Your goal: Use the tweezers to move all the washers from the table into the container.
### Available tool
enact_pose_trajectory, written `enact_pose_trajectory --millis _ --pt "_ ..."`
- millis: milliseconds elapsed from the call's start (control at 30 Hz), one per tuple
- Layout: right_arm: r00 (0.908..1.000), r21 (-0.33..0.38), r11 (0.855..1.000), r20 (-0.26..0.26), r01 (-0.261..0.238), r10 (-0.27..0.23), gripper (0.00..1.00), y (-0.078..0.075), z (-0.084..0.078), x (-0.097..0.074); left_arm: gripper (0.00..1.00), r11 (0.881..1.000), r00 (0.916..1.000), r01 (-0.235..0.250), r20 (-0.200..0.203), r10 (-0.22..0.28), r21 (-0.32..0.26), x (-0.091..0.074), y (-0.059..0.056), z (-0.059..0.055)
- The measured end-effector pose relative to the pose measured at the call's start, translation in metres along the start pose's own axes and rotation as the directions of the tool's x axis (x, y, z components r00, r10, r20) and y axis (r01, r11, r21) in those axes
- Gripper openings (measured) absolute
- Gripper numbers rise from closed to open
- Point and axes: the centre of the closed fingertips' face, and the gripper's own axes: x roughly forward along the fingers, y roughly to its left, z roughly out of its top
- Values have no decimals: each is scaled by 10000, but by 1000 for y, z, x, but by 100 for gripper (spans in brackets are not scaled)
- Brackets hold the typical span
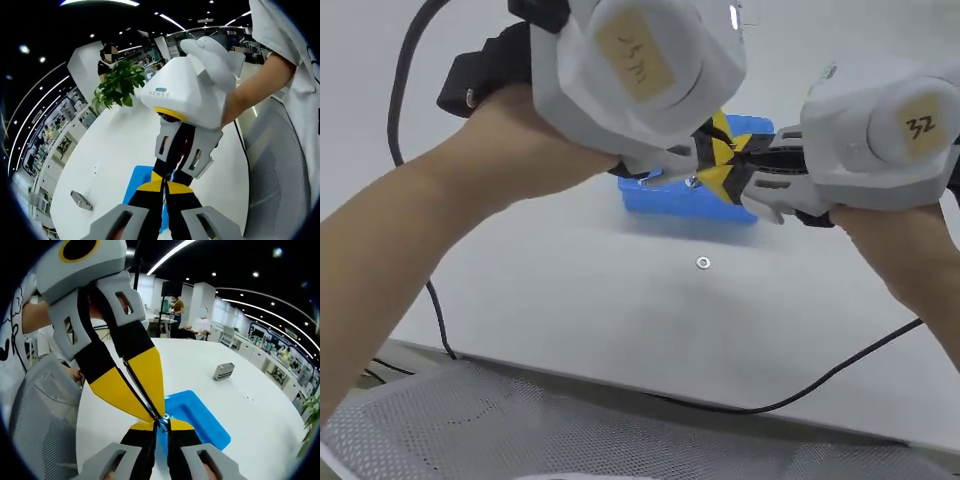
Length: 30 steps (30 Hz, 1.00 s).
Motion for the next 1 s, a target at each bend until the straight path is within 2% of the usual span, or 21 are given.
enact_pose_trajectory --millis 200,367,667,900,1000 --pt "9998 137 9998 -161 120 -118 4 -8 -9 7 0 9994 10000 -21 19 21 -343 11 7 -6" --pt "9991 366 9991 -391 197 -183 4 -9 -20 16 0 9984 9999 16 -133 -24 -559 22 3 -14" --pt "9983 826 9959 -491 355 -316 4 -14 -29 25 0 9945 9998 7 -175 -25 -1047 33 9 -24" --pt "9949 523 9975 -911 474 -425 4 -18 -37 33 0 9887 9996 -210 -229 178 -1482 37 12 -32" --pt "9939 436 9978 -1005 493 -447 4 -21 -39 36 0 9847 9994 -298 -225 263 -1717 37 12 -29"
